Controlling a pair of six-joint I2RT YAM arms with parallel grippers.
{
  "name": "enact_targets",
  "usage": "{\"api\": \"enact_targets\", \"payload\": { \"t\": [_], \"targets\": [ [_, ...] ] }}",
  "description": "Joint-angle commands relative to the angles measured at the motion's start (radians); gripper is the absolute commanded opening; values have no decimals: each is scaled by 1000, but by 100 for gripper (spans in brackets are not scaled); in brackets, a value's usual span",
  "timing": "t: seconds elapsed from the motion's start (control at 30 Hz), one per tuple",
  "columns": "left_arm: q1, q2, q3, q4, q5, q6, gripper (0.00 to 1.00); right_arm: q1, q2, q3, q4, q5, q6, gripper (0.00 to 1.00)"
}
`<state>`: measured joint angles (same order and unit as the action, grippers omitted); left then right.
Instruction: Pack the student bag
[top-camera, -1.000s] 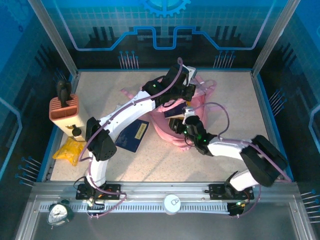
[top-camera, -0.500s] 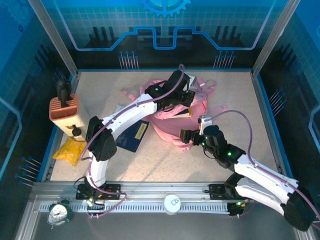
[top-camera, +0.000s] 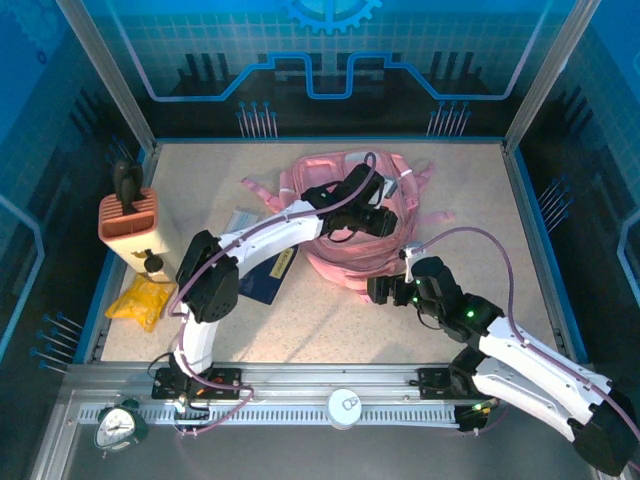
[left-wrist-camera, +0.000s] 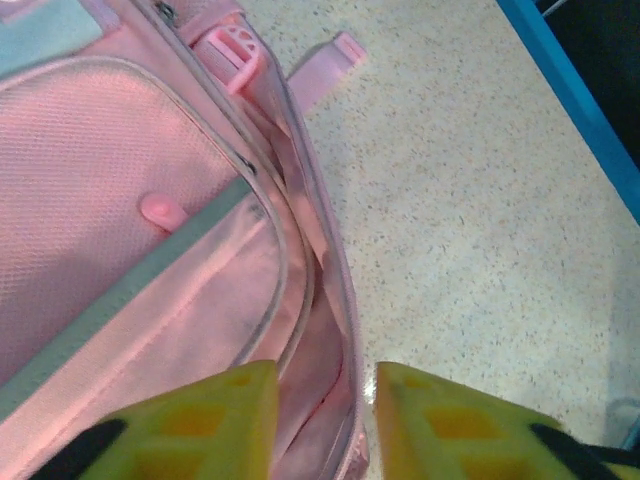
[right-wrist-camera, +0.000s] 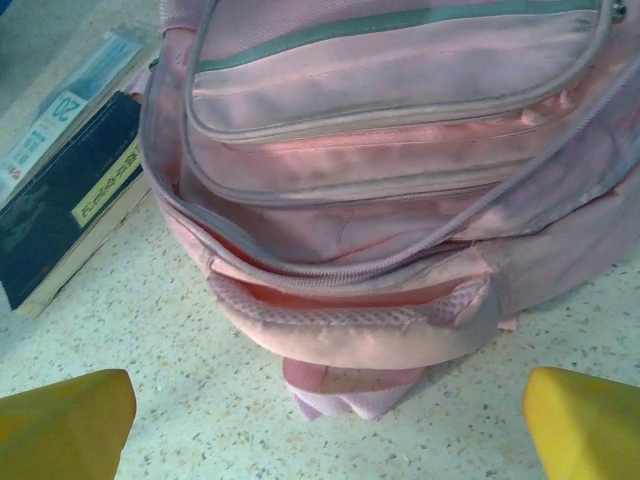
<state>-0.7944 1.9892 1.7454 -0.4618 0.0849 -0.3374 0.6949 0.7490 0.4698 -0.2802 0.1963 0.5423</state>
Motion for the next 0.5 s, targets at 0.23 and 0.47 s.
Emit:
{"api": "enact_targets", "payload": {
  "t": [0.23,0.47],
  "targets": [
    [24,-416,-367,80,-96,-23,51,42,41,114,-51,-110,0,100],
    [140,-679,-652,5,-165,-96,57,135,167,125,39,-134,63,100]
  ]
}}
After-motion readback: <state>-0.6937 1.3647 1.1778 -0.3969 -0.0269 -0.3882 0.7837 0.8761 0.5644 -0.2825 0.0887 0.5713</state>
